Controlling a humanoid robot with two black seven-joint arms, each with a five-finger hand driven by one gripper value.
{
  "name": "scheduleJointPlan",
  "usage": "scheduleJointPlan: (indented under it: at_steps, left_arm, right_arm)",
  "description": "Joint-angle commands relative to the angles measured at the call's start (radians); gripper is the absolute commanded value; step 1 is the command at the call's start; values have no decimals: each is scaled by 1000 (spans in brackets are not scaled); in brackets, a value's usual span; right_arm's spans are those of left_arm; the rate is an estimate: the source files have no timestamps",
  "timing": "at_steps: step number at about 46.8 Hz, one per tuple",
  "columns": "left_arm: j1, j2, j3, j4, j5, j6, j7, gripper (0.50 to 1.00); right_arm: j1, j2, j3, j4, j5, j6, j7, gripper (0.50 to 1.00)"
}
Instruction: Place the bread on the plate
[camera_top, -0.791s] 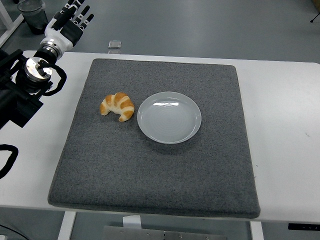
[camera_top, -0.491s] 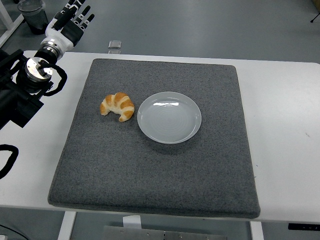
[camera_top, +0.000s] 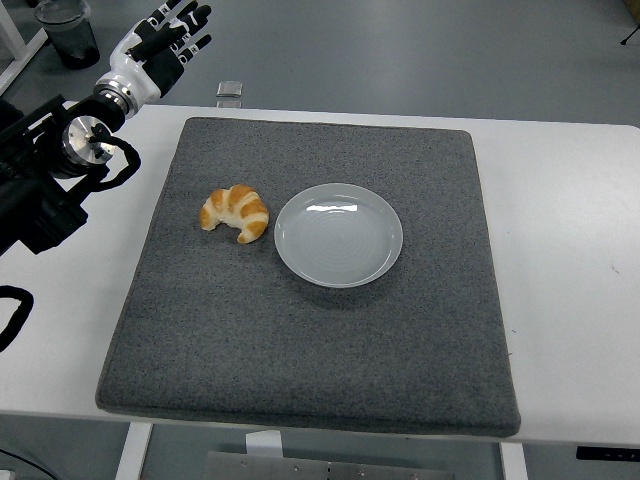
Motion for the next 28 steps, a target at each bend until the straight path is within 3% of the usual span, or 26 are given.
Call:
scheduleJointPlan:
  at_steps: [1, 15, 28]
  left_arm:
    - [-6, 1, 0, -2, 144, 0, 0, 992]
    - [-20, 21, 2, -20, 590, 1, -2, 992]
    - [-36, 31, -1, -28, 615, 5, -91, 992]
  right_arm:
    - [0, 0, 0, 0, 0, 0, 0, 930]
    - [0, 0, 0, 0, 0, 0, 0, 930]
    - [-1, 0, 0, 0, 0, 0, 0, 930]
